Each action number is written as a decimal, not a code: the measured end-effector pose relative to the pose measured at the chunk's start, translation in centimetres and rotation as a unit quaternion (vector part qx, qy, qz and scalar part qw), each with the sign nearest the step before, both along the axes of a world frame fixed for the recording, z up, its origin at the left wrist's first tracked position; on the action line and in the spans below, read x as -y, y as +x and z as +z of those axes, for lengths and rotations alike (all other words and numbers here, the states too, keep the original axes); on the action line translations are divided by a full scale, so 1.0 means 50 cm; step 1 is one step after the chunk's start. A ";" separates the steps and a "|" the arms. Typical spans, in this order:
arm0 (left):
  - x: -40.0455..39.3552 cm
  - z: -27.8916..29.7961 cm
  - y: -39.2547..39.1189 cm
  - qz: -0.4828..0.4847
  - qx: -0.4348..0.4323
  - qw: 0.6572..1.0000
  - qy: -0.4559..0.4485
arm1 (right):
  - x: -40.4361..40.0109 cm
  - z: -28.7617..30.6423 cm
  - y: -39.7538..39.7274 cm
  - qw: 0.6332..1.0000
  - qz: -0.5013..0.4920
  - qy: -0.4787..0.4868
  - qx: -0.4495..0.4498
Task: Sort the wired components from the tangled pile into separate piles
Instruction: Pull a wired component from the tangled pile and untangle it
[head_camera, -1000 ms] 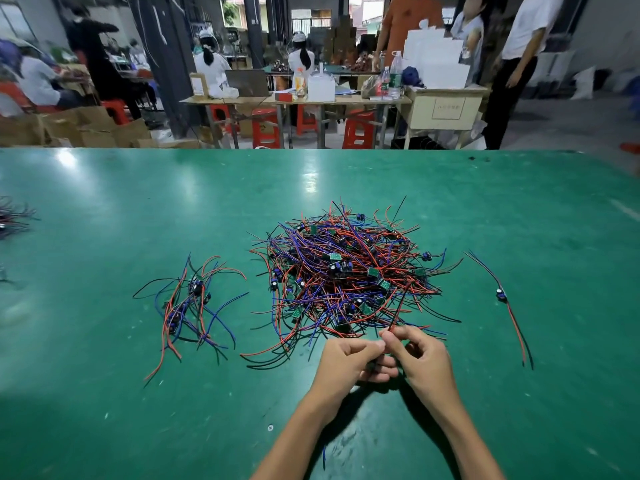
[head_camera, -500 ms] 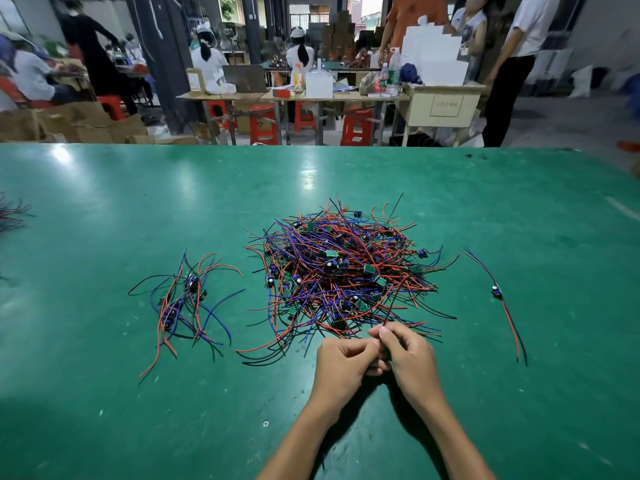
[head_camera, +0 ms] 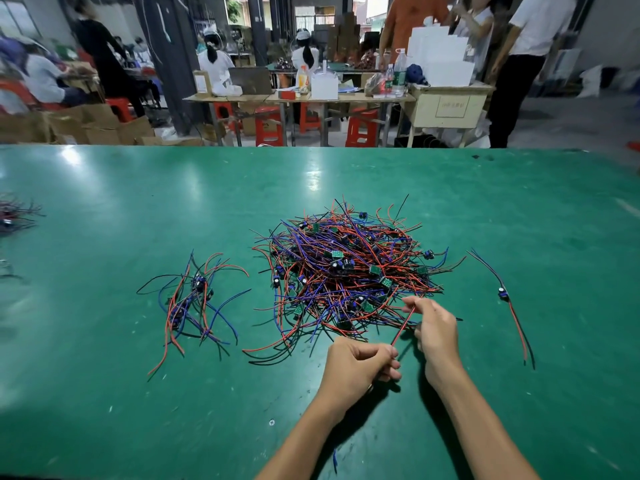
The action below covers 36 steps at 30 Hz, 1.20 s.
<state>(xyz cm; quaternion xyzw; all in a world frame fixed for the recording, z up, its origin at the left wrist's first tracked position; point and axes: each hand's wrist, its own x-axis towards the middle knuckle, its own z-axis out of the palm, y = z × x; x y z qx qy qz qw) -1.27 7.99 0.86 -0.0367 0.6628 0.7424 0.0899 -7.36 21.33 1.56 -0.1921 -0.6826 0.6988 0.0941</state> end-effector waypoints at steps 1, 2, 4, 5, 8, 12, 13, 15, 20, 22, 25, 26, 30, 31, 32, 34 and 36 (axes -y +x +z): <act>0.001 0.000 0.001 -0.002 -0.001 1.000 -0.002 | -0.003 0.003 0.000 1.000 0.001 -0.014 0.014; 0.002 -0.001 0.001 -0.004 -0.002 1.000 -0.005 | -0.005 0.005 0.000 0.999 0.002 -0.037 0.028; 0.004 -0.002 0.002 -0.009 -0.004 1.000 -0.013 | -0.010 0.011 0.000 0.993 0.005 -0.104 0.056; 0.005 -0.003 0.003 -0.013 -0.006 1.000 -0.020 | -0.012 0.013 -0.001 0.989 0.010 -0.133 0.070; 0.007 -0.007 0.005 -0.029 -0.013 0.999 -0.032 | -0.021 0.022 -0.002 0.974 0.027 -0.200 0.104; 0.008 -0.007 0.009 -0.049 -0.021 0.998 -0.043 | -0.036 0.027 -0.003 0.963 0.042 -0.235 0.128; 0.009 -0.005 0.010 -0.053 -0.020 0.997 -0.044 | -0.038 0.026 -0.001 0.962 0.044 -0.238 0.125; 0.011 0.003 0.010 -0.057 -0.010 0.998 -0.031 | -0.042 0.021 0.001 0.967 0.054 -0.228 0.101; 0.023 0.040 0.000 -0.021 -0.004 0.999 0.050 | -0.037 0.006 0.020 0.990 0.081 -0.118 -0.004; 0.024 0.061 -0.010 0.015 -0.015 0.994 0.108 | -0.025 -0.006 0.040 0.994 0.072 0.047 -0.061; 0.027 0.089 -0.024 0.078 -0.019 0.981 0.175 | 0.012 -0.030 0.081 0.966 0.167 0.134 -0.145; 0.027 0.093 -0.027 0.094 -0.018 0.978 0.186 | 0.025 -0.031 0.093 0.965 0.181 0.107 -0.155; 0.026 0.087 -0.023 0.160 0.009 0.973 0.169 | 0.053 -0.028 0.110 0.973 0.137 0.053 -0.178; 0.026 0.081 -0.020 0.168 0.021 0.972 0.164 | 0.059 -0.025 0.109 0.975 0.127 0.022 -0.179; 0.026 0.073 -0.016 0.173 0.031 0.971 0.163 | 0.065 -0.021 0.108 0.977 0.110 0.002 -0.181; 0.026 0.061 -0.008 0.181 0.039 0.969 0.164 | 0.076 -0.011 0.103 0.983 0.061 -0.013 -0.173; 0.023 0.049 0.000 0.190 0.032 0.966 0.172 | 0.084 -0.002 0.101 0.988 0.035 -0.046 -0.141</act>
